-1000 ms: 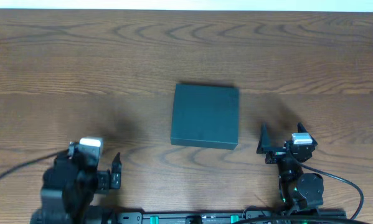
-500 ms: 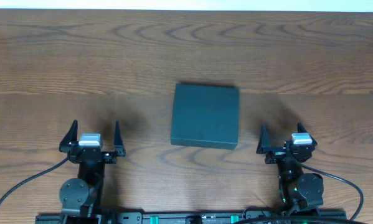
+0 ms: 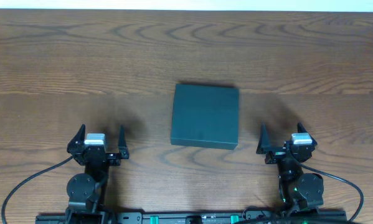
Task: Pack container
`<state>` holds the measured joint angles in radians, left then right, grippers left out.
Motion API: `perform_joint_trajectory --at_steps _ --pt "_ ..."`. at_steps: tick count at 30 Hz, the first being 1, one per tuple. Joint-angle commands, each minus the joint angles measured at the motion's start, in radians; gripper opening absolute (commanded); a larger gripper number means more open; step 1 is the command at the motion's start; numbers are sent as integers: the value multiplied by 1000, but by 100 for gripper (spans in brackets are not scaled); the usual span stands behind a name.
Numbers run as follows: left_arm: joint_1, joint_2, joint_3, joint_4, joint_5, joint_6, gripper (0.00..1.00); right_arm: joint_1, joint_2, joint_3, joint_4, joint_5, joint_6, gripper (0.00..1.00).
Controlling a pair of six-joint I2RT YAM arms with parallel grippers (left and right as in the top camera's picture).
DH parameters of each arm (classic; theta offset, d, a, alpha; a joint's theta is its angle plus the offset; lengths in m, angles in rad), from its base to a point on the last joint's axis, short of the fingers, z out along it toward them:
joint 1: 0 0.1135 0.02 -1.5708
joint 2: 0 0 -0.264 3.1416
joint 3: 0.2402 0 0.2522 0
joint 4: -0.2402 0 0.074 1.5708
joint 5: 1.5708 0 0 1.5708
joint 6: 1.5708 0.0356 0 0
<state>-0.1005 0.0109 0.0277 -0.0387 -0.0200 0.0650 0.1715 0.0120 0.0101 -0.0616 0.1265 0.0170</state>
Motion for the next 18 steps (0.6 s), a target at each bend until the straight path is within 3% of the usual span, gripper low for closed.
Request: perform_joint_trajectory --at_steps 1,18 --pt "21 -10 -23 -36 8 -71 98 -3 -7 -5 -1 -3 -11 99" --pt "26 -6 -23 -35 9 -93 98 -3 -7 -5 -1 -3 -11 99"
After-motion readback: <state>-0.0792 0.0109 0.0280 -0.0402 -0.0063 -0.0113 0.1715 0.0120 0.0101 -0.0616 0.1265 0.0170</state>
